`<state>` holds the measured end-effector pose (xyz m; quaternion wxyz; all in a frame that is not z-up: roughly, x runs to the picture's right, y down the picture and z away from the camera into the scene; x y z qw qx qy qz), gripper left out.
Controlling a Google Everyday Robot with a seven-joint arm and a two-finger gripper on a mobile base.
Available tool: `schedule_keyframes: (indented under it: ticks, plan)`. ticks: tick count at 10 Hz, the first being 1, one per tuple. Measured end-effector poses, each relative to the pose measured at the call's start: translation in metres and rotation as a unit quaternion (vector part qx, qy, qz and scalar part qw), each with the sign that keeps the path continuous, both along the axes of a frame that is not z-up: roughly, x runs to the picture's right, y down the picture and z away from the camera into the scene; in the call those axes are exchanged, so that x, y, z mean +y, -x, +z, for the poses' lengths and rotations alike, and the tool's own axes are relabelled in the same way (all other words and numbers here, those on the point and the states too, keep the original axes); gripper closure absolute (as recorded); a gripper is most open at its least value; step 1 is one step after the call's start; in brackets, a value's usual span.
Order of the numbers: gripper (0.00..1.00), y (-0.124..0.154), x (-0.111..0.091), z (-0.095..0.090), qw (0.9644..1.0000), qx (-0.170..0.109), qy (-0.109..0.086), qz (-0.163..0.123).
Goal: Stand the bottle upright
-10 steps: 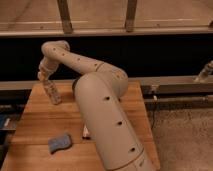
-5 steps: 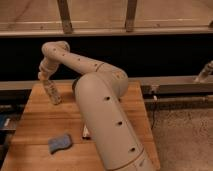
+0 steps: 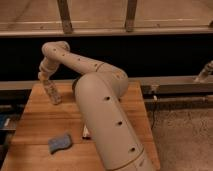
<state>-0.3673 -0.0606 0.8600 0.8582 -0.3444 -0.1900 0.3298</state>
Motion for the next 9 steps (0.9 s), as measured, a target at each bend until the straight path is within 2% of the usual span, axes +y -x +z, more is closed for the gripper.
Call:
schedule_keyframes:
  ticks: [1,2,9]
  plan:
    - [0.26,-0.0001,0.0002,0.0001,1.0000,0.000,0.000,0.000]
    - [0.21,-0.0001,0.0003,0.0002,1.0000,0.000,0.000,0.000]
    - [0.20,-0.0012,0.0033,0.0024,1.0000,0.002,0.002,-0.002]
